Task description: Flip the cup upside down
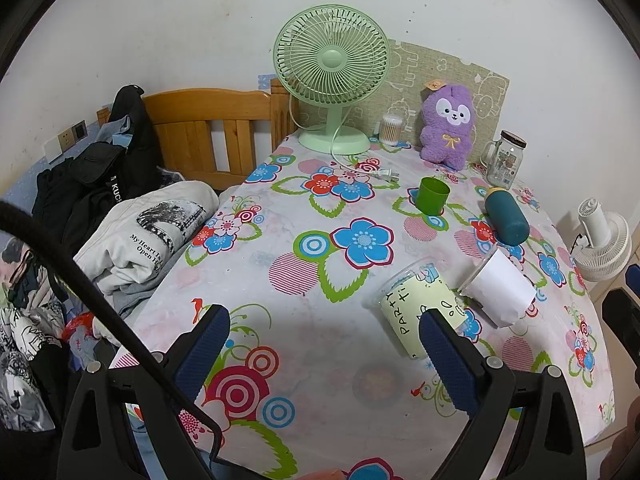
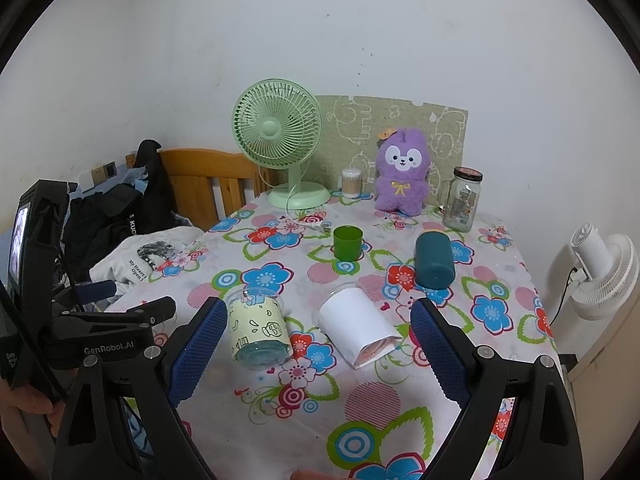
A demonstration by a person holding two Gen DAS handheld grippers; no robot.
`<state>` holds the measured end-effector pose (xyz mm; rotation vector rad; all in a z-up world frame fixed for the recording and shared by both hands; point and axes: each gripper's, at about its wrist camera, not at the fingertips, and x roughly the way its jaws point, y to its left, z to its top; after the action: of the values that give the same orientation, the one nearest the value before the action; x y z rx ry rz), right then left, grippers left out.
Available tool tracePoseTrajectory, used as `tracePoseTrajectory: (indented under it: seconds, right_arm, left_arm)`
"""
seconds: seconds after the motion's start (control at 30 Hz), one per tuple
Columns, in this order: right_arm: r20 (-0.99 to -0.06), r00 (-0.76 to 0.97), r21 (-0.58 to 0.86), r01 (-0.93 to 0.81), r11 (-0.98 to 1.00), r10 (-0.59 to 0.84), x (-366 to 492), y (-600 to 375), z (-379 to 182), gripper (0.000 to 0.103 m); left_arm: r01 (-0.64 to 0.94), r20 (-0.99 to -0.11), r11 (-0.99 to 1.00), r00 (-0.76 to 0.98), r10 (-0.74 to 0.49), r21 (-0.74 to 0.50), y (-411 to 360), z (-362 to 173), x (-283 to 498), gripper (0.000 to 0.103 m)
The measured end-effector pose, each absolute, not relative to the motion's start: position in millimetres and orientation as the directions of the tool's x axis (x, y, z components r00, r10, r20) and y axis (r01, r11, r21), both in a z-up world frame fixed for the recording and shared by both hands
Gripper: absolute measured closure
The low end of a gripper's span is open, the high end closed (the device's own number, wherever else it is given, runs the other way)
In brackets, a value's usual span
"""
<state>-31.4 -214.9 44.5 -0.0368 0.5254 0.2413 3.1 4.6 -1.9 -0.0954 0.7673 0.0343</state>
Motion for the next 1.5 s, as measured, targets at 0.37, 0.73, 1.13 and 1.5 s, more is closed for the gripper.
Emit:
tracePoseTrajectory:
  seconds: [0.37,0.73,1.13,1.5]
  right_arm:
    - [-0.504,0.836,0.024,-0.237,0.971,0.217,-30.4,-213.9,43.3,0.009]
    - [-0.505,0.835,0.024,-0.238,0.971,0.217,-29.6,-214.4,43.2,0.009]
    - [-0.507,0.834,0.027,-0.238,0.971,0.218,-29.5,-214.0,43.4,0.009]
    - [-0.515,0.827,0.033,-0.245,0.969,0.227,-27.8,-213.7,42.1,0.009]
  left_arm:
    - [-0.064,-0.694,0.995,0.72,-0.007,-0.076,2.6,-3.0,2.4,0.006]
    - [-0.066,-0.694,0.995,0.72,-0.003,-0.072,2.1,-3.0,2.4,0.006]
    - [-0.066,-0.695,0.995,0.719,-0.003,-0.073,2.2,-3.1,2.5,0.006]
    - [-0.067,-0.694,0.995,0.72,-0.004,-0.075,2.2,-3.2,2.3,0.006]
